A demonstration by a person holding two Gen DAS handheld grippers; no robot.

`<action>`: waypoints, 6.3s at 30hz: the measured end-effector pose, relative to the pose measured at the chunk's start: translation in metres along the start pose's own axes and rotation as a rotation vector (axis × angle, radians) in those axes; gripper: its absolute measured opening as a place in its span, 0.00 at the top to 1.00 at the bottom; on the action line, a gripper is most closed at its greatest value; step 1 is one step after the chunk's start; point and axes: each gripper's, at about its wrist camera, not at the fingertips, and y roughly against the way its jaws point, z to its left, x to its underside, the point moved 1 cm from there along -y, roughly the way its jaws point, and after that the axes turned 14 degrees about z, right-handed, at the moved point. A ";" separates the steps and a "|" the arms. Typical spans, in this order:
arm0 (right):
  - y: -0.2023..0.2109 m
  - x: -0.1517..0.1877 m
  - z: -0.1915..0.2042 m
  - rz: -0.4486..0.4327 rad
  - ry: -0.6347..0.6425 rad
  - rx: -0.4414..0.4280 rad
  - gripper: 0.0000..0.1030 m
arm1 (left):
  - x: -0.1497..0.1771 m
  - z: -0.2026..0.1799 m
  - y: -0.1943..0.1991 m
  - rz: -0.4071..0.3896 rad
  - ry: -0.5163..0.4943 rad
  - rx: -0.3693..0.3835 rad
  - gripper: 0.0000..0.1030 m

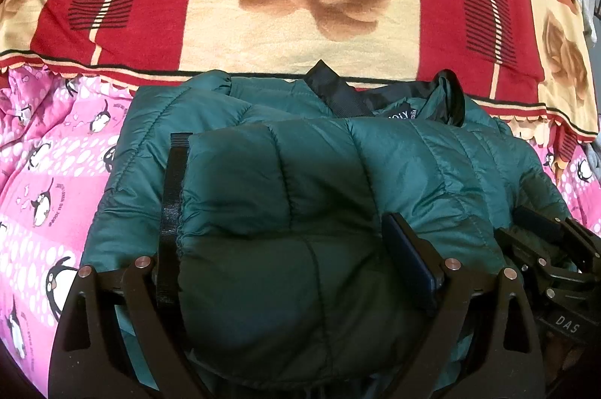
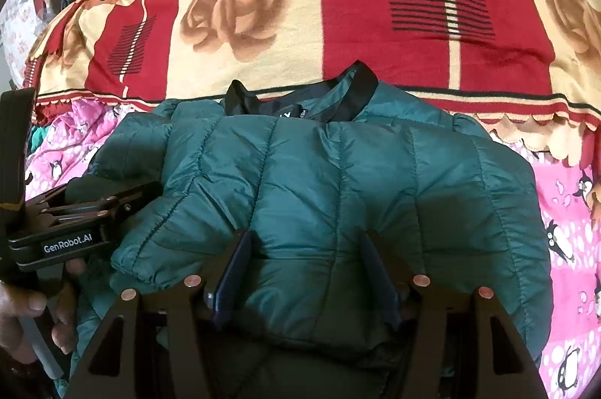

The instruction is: Fold large clothes

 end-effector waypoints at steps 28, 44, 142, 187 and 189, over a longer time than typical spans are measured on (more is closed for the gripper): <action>0.170 0.208 -0.065 -0.146 -0.098 0.116 0.31 | 0.156 0.165 0.151 -0.071 0.071 0.006 0.09; 0.171 0.236 -0.040 -0.195 -0.051 0.264 0.27 | 0.245 0.170 0.172 -0.140 0.128 -0.013 0.09; 0.215 0.317 -0.076 -0.274 -0.240 0.073 0.27 | 0.259 0.160 0.162 -0.106 0.091 0.091 0.09; 0.140 0.330 -0.089 0.037 -0.303 -0.295 0.66 | 0.265 0.104 0.138 0.054 -0.054 0.355 0.46; 0.138 0.332 -0.091 0.033 -0.324 -0.316 0.63 | 0.265 0.105 0.131 0.081 -0.041 0.330 0.46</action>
